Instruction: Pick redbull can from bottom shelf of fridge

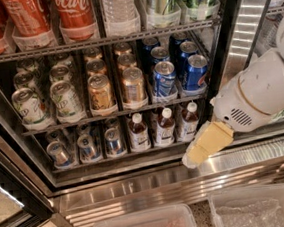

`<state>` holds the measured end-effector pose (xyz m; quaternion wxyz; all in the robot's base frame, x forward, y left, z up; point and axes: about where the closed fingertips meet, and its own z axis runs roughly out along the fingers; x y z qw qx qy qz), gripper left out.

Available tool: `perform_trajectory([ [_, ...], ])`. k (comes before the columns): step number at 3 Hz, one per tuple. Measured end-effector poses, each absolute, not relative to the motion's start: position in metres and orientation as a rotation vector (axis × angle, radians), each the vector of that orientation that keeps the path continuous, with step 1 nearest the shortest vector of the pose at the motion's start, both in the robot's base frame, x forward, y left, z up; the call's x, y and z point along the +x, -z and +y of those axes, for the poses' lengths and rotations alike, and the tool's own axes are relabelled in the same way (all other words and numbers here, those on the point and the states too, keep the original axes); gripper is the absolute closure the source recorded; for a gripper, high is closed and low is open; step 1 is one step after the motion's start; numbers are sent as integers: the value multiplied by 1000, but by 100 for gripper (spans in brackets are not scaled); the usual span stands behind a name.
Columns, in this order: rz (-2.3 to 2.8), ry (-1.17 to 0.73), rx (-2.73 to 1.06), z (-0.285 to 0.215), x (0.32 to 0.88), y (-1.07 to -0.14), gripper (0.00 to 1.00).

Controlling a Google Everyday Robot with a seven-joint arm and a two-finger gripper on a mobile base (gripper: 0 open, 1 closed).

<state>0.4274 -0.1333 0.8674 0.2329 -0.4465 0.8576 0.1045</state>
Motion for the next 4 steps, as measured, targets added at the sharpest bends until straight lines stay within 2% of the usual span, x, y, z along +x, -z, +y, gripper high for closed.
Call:
perform_trajectory([
  [1,2356,-286,-1230,-133,427,-868,0],
  [2,2298,-393,-1182,-99,430,-861,0],
  [4,2130,-754,-980,19,421,-815,0],
])
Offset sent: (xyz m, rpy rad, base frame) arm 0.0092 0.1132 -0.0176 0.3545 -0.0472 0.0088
